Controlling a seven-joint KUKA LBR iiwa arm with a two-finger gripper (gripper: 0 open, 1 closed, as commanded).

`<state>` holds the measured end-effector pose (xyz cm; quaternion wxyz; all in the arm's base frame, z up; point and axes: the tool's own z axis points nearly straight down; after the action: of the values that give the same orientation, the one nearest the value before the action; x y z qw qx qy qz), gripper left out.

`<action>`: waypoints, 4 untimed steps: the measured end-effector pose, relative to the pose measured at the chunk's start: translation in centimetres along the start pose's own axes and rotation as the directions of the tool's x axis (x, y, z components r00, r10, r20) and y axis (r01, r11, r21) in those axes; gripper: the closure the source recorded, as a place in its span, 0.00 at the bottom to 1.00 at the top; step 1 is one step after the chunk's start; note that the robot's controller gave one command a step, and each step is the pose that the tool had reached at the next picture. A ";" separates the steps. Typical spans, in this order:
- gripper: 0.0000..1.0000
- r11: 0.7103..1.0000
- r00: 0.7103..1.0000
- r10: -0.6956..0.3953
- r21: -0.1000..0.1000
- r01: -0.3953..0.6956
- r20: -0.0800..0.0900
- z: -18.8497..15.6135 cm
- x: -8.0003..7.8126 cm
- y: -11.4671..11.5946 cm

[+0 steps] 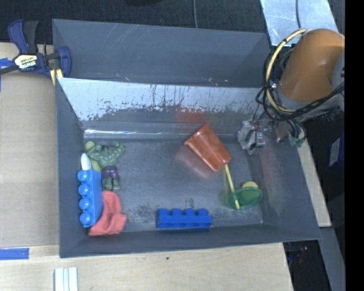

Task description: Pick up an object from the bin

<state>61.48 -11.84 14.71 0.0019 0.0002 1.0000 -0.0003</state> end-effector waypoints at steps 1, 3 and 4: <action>1.00 1.000 1.000 0.000 0.000 0.000 0.000 0.0 0.0 0.0; 1.00 1.000 1.000 0.030 0.000 -0.030 0.000 -3.0 0.6 -0.2; 1.00 0.999 0.999 0.046 0.000 -0.046 0.005 -1.3 -0.2 -2.5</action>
Offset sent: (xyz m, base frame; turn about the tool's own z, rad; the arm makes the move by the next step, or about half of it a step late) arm -0.0051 0.0010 0.0140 0.1080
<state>61.72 -14.39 15.97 0.0042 0.0230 0.9997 -0.0005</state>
